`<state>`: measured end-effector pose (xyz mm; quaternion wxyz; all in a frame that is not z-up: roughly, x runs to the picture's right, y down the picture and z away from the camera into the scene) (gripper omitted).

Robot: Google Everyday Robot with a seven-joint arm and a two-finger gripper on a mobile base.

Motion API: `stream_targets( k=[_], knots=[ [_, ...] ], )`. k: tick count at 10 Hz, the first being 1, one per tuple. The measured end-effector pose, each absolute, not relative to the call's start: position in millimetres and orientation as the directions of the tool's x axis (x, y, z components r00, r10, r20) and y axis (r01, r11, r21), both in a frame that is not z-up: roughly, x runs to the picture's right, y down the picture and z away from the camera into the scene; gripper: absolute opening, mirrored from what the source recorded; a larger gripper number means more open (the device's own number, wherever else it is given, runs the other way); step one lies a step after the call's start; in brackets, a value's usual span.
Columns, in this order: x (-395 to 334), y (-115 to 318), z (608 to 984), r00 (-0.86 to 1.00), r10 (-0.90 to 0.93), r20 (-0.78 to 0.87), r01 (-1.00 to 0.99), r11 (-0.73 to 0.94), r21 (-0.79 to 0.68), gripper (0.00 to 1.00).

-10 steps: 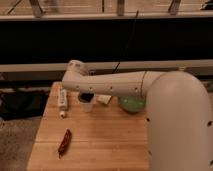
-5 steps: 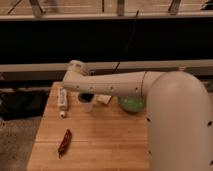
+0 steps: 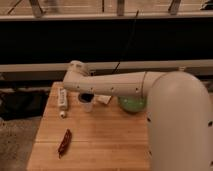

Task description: Place the eraser in the ceramic cup

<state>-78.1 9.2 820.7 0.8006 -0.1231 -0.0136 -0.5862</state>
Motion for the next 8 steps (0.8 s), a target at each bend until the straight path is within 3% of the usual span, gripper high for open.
stream_targets(
  k=[4,8],
  knots=[
    [-77.3,9.1,821.4,0.310,-0.937,0.163,0.943,0.281,-0.177,0.47],
    [-76.5,9.0,822.1,0.307,-0.938,0.160,0.944,0.280,-0.172,0.59]
  ],
)
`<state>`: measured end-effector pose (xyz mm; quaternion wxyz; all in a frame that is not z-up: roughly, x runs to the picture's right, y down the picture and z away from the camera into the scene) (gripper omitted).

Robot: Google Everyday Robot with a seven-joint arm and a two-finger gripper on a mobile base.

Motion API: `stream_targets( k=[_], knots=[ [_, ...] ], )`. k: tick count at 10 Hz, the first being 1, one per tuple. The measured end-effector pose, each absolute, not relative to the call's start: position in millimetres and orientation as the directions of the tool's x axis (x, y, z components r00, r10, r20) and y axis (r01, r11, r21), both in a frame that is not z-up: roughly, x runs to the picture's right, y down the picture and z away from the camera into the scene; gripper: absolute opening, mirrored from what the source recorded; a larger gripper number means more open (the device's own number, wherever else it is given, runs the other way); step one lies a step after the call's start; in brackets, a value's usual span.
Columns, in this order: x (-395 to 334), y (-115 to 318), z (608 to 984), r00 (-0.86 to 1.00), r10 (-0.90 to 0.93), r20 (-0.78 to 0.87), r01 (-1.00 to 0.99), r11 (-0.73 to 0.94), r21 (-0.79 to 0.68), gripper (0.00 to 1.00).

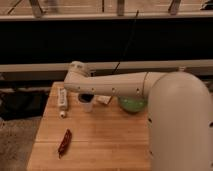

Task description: Place the eraser in the ceramic cup

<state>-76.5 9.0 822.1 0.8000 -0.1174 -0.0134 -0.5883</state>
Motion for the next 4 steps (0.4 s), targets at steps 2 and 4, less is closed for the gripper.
stream_targets(
  k=[2,4],
  knots=[
    [-75.9,9.2,822.5,0.306,-0.939,0.158,0.945,0.280,-0.168,0.64],
    [-75.7,9.2,822.8,0.305,-0.939,0.156,0.946,0.280,-0.164,0.58]
  ],
)
